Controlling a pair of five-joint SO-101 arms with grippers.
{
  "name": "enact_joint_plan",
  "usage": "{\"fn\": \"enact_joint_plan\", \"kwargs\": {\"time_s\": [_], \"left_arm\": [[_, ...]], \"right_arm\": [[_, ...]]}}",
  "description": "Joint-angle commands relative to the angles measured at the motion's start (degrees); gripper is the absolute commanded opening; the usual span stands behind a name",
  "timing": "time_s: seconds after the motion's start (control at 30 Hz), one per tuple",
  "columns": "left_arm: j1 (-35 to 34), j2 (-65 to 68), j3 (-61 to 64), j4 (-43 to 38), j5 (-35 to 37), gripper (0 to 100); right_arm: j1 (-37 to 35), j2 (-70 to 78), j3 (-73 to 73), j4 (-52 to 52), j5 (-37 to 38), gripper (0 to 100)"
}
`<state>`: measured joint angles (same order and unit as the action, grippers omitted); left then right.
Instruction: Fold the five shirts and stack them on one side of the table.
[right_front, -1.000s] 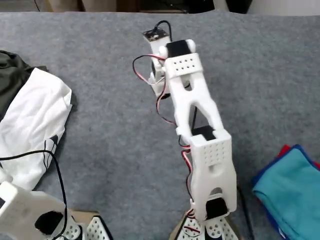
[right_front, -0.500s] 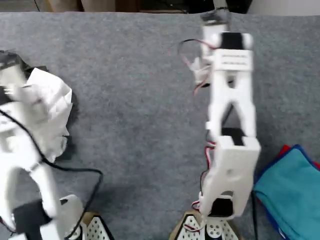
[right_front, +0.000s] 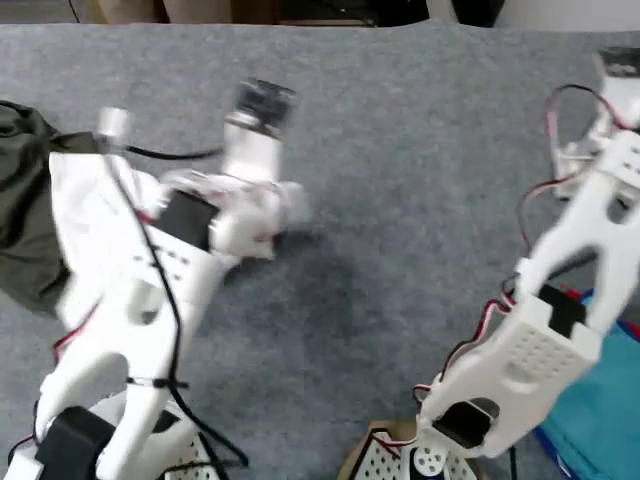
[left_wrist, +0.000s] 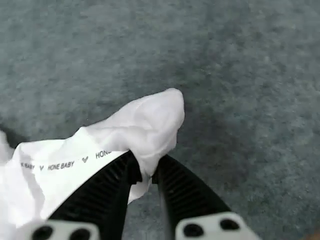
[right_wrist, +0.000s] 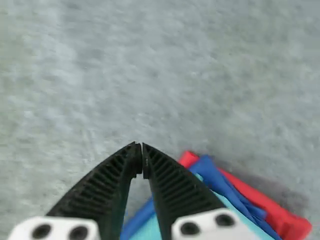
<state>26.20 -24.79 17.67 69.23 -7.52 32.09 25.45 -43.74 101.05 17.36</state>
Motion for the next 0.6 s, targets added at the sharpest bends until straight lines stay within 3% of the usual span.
{"fn": "enact_joint_plan", "kwargs": {"time_s": [0.0, 0.13, 0.23, 0.37, 0.57], "left_arm": [[8.53, -2.07, 1.23, -4.13, -0.88, 2], [16.97, -2.07, 5.63, -7.12, -3.25, 2], [18.55, -2.24, 7.47, -6.59, -3.16, 8], [10.64, -2.86, 6.07, -1.58, 2.02, 21], [-8.35, -9.8, 2.64, 3.43, -0.88, 22]], "right_arm": [[3.74, -4.09, 0.04, 0.79, 1.85, 0.5], [4.88, -4.0, 0.04, 0.79, 1.85, 0.5], [4.18, -3.91, 0.04, 0.79, 1.85, 0.6], [-0.31, -4.09, 0.13, 0.97, 1.32, 0.9], [-11.12, -4.09, 0.13, 1.05, -0.18, 0.9]]}}
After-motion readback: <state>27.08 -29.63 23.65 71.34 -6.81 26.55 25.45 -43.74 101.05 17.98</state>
